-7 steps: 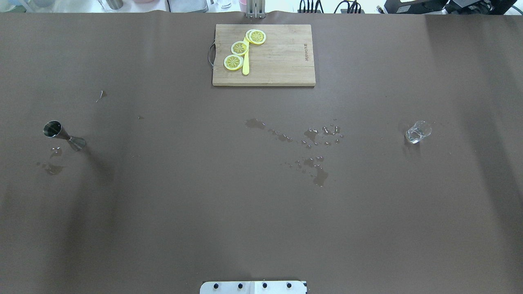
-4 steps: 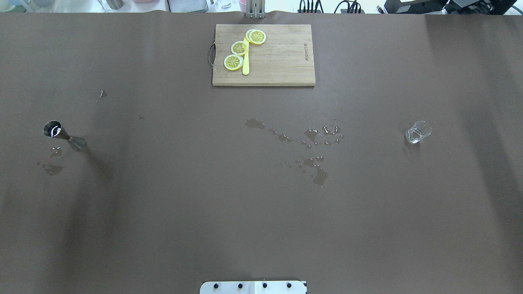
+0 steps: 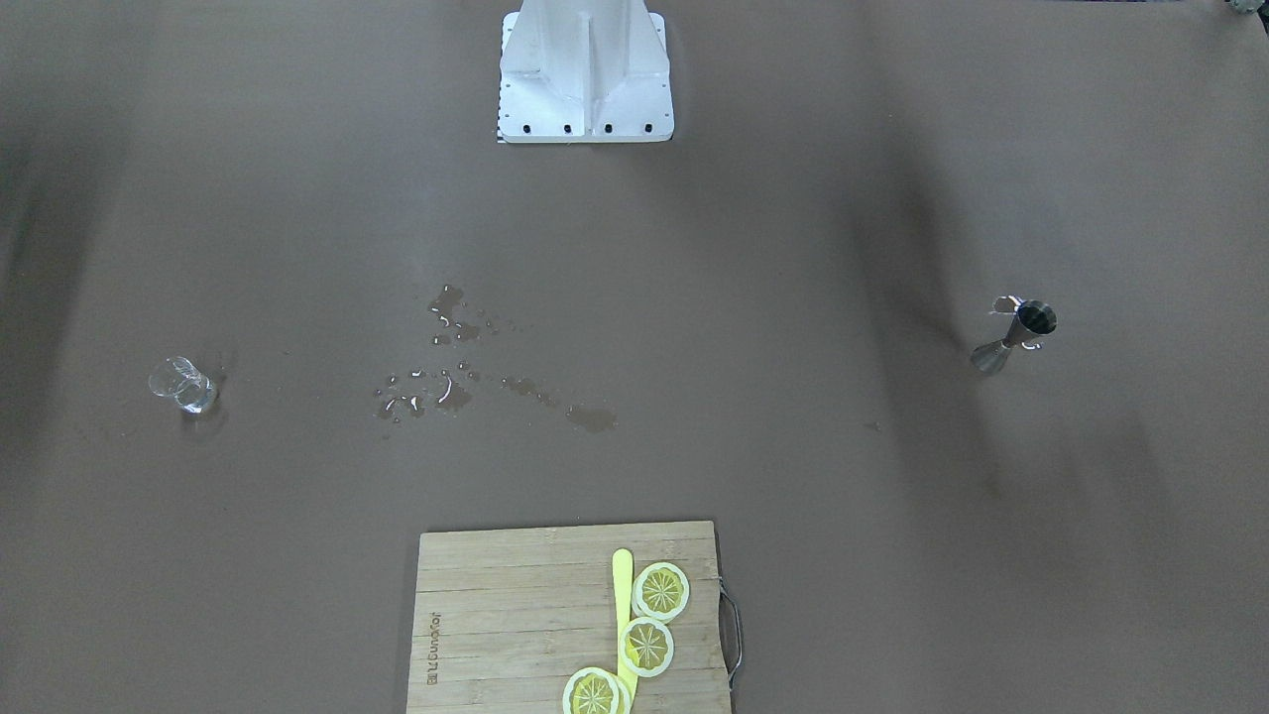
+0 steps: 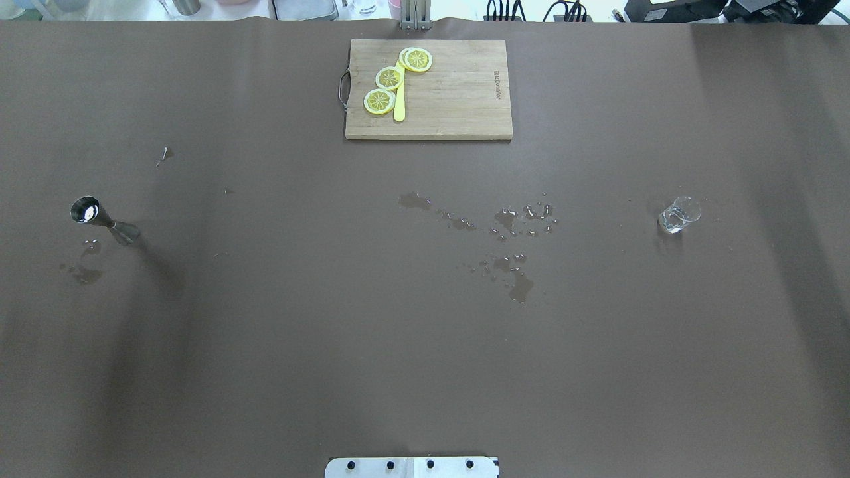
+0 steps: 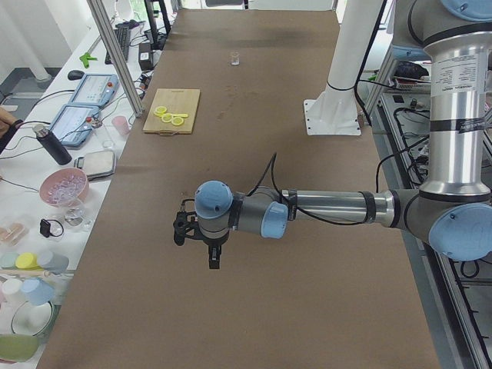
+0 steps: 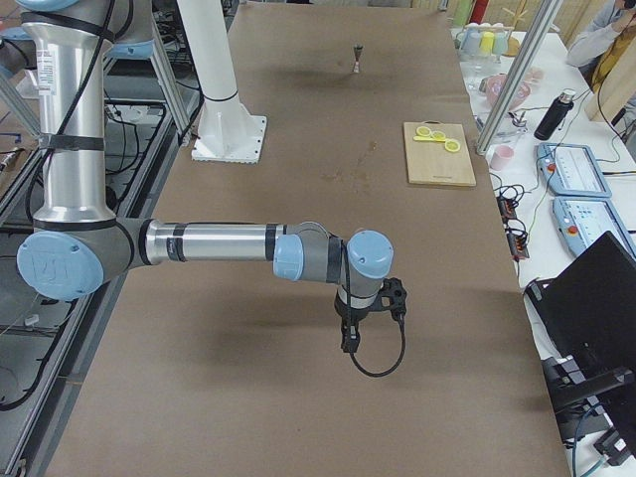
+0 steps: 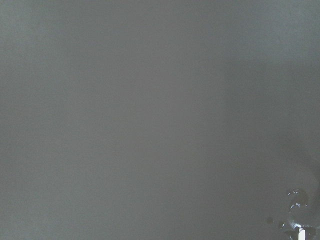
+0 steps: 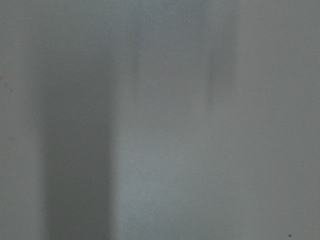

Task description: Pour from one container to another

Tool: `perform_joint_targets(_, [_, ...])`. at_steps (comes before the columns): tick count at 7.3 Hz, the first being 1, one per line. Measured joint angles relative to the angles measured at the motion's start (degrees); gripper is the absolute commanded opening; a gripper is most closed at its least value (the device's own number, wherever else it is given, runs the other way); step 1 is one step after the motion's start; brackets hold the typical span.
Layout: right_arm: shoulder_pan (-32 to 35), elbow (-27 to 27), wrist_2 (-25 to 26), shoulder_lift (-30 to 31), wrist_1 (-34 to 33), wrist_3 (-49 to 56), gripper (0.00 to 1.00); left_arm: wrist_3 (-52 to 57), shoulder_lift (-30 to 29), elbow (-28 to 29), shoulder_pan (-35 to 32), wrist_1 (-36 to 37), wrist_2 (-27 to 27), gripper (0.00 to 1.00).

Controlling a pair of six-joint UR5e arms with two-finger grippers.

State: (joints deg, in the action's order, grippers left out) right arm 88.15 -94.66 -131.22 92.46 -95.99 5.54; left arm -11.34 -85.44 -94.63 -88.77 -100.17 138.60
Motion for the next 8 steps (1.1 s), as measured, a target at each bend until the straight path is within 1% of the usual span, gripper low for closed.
perform_joint_targets(8, [0.0, -0.07, 0.0, 0.3, 0.02, 0.0, 1.0, 0.0, 0.01, 0.73, -0.05, -0.02, 0.0, 0.99])
